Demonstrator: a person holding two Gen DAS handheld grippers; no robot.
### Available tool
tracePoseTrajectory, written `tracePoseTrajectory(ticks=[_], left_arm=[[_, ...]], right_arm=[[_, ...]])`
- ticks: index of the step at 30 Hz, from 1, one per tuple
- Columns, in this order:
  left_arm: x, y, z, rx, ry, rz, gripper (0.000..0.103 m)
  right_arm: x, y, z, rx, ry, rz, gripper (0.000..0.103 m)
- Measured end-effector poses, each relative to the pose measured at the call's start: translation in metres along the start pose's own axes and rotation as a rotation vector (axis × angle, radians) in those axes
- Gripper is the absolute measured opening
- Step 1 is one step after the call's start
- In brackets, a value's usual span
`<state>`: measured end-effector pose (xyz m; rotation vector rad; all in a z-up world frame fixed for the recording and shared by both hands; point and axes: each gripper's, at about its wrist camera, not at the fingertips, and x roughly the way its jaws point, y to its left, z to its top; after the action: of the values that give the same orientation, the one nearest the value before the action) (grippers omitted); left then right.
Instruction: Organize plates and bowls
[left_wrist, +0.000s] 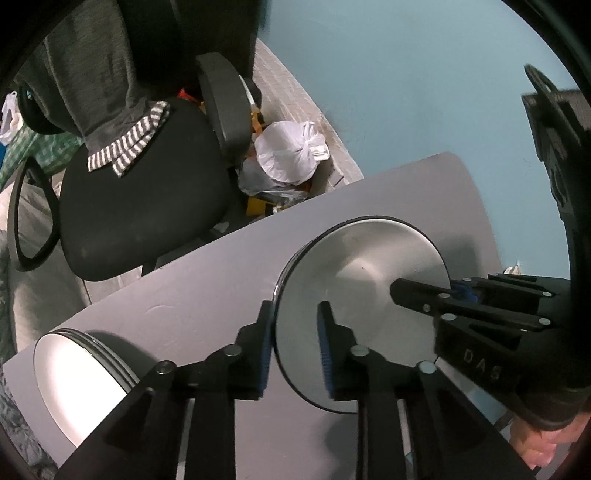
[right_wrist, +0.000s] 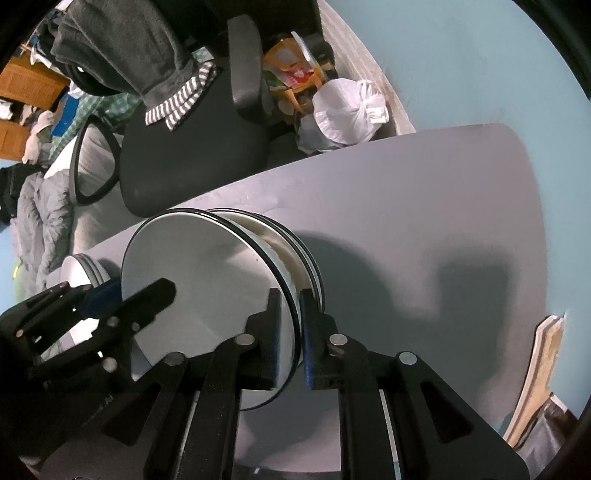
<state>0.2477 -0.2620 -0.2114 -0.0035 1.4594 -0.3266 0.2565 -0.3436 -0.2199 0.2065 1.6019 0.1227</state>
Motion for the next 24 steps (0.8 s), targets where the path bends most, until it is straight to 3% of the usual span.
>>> tracePoseTrajectory(ticks=[8, 17, 24], left_arm=[[-0.002, 0.004, -0.002, -0.015, 0.006, -0.001, 0.027], [-0.012, 0.006, -0.006, -0.017, -0.009, -0.024, 0.035], [-0.024, 0.004, -0.015, -0.006, -0.027, -0.040, 0.035]], right_arm=[[0.002, 0.002, 0.002, 0.051, 0.033, 0.009, 0.029], [0.000, 0.003, -0.001, 0.103, 0.040, 0.022, 0.035], [-0.005, 0.004, -0.003, 0.134, 0.020, 0.036, 0.043]])
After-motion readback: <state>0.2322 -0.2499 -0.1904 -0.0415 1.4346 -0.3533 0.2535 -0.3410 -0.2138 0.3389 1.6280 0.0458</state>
